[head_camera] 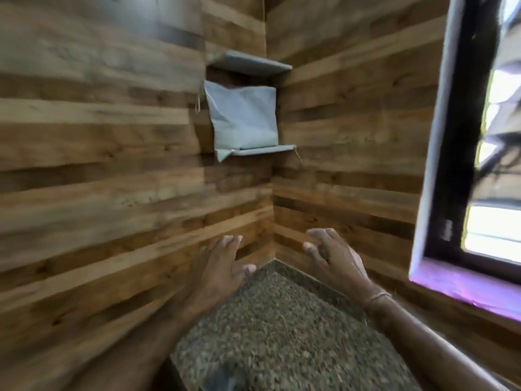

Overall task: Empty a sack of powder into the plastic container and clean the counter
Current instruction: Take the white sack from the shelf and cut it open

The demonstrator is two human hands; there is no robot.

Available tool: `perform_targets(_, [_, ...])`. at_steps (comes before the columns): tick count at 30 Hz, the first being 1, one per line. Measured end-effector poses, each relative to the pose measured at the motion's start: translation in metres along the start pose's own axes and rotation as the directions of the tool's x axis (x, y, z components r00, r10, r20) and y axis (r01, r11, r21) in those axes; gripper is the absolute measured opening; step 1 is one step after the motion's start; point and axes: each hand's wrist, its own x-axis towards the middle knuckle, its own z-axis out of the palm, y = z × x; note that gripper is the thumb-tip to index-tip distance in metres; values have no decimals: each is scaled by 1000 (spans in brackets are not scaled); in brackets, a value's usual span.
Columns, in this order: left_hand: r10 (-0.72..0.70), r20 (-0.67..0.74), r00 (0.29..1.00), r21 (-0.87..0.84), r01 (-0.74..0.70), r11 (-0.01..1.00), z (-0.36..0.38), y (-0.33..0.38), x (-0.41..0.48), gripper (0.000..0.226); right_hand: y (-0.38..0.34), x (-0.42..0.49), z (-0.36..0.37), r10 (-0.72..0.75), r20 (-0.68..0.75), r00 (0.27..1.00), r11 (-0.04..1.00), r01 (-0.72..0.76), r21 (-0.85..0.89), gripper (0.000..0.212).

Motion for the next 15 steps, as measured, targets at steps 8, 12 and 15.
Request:
perform_targets(8, [96, -252, 963, 183, -50, 982, -94, -33, 172, 75, -40, 199, -29, -140, -93, 986, 987, 131, -97, 39])
perform_targets(12, [160, -366, 917, 244, -71, 967, -134, -52, 259, 72, -58, 299, -32, -160, -161, 974, 973, 128, -192, 47])
perform_targets(15, [191, -425, 885, 301, -61, 952, -154, -71, 332, 72, -71, 371, -31, -154, -166, 974, 965, 113, -236, 45])
